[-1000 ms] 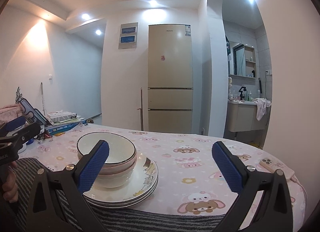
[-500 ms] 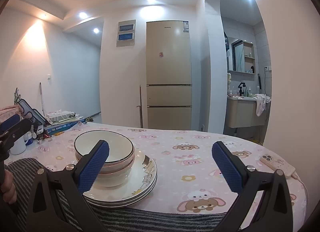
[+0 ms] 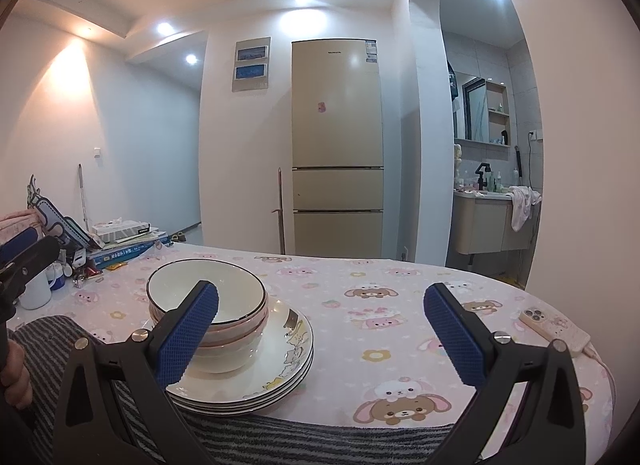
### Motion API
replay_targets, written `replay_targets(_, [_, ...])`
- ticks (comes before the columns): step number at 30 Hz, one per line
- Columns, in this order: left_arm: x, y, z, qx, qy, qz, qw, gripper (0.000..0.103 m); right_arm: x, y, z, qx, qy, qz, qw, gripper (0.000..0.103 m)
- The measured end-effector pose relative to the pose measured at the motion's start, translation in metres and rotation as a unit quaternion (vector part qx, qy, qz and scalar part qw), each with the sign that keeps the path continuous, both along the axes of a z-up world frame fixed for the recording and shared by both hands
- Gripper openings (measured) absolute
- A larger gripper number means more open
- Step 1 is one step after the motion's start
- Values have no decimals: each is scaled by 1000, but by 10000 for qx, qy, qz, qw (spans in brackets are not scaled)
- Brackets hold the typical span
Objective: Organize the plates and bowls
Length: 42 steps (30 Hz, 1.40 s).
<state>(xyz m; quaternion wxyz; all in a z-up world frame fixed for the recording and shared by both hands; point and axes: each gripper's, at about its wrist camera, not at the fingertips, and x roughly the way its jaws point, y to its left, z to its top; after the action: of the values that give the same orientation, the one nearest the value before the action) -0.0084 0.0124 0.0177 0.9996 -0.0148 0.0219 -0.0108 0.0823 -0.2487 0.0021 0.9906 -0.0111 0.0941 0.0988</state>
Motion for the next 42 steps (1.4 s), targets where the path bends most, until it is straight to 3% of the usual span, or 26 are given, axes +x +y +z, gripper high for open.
replay_targets(42, [2, 5, -1, -65, 12, 6, 10000, 103, 4, 3, -4, -98, 82, -21, 9999, 103])
